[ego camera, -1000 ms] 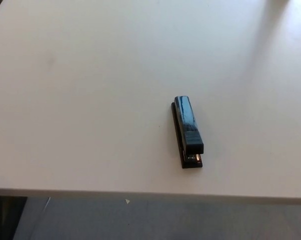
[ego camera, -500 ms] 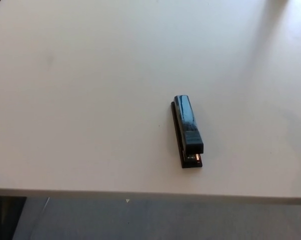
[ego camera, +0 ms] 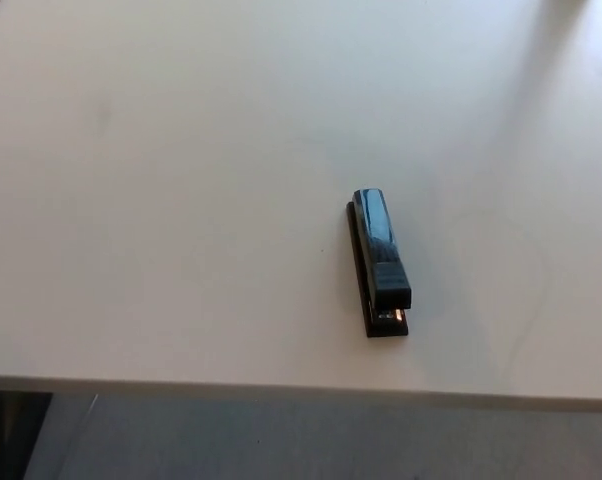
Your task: The robot uses its right hand to press on the stapler that is in the middle of the desk
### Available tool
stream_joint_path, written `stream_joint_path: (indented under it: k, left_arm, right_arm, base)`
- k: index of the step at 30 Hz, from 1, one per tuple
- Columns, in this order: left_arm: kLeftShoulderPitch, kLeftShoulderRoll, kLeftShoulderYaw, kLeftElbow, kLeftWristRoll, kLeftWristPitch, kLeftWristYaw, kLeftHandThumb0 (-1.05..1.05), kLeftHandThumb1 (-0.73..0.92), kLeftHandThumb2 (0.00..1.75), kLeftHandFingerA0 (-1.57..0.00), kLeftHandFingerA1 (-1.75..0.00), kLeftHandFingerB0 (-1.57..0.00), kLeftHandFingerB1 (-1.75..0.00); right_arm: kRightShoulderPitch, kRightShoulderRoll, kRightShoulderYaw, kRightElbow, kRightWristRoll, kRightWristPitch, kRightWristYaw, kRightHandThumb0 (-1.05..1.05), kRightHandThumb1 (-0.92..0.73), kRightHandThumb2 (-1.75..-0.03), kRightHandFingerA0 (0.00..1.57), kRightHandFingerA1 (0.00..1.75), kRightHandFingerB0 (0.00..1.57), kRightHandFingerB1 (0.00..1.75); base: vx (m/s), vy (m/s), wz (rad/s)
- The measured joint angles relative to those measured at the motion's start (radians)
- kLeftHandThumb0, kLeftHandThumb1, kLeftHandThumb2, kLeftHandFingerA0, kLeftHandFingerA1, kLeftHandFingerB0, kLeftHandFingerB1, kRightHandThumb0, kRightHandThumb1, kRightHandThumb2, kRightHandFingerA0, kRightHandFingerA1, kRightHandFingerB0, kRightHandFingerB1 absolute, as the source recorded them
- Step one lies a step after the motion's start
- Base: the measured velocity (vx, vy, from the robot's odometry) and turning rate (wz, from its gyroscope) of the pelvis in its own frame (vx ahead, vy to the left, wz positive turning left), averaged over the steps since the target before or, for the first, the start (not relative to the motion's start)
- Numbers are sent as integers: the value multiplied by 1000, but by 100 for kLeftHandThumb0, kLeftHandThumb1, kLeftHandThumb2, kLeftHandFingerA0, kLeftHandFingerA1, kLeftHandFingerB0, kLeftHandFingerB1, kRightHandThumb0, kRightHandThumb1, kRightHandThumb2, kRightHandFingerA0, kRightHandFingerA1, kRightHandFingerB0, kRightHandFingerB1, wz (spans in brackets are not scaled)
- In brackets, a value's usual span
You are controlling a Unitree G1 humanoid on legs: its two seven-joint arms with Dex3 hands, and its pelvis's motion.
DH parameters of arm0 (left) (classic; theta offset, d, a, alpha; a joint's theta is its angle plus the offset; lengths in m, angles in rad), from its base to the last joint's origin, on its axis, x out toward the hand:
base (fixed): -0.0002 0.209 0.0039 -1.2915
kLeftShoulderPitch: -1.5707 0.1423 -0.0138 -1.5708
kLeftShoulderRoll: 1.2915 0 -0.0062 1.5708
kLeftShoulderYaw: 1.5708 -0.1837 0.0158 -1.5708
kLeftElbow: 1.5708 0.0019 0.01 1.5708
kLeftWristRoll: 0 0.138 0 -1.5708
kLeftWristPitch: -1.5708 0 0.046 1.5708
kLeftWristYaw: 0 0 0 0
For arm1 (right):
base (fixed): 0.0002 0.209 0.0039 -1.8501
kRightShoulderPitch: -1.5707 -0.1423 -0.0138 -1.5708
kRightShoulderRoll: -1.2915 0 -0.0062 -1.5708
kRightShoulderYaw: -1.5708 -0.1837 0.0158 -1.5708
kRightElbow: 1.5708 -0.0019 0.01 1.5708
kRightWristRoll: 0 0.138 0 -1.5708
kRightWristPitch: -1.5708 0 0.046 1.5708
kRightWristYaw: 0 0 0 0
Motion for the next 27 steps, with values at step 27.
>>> stream_joint_path:
  k: [27]
  left_arm:
    - [32, 0, -27, 7, -7, -32, -6, -71, 86, 113, 0, -26, -1, -23]
  right_arm:
    - [-133, 371, 146, 797, -91, -103, -20, -11, -77, -73, 128, 100, 79, 107]
  base:
    - [0, 0, 0]
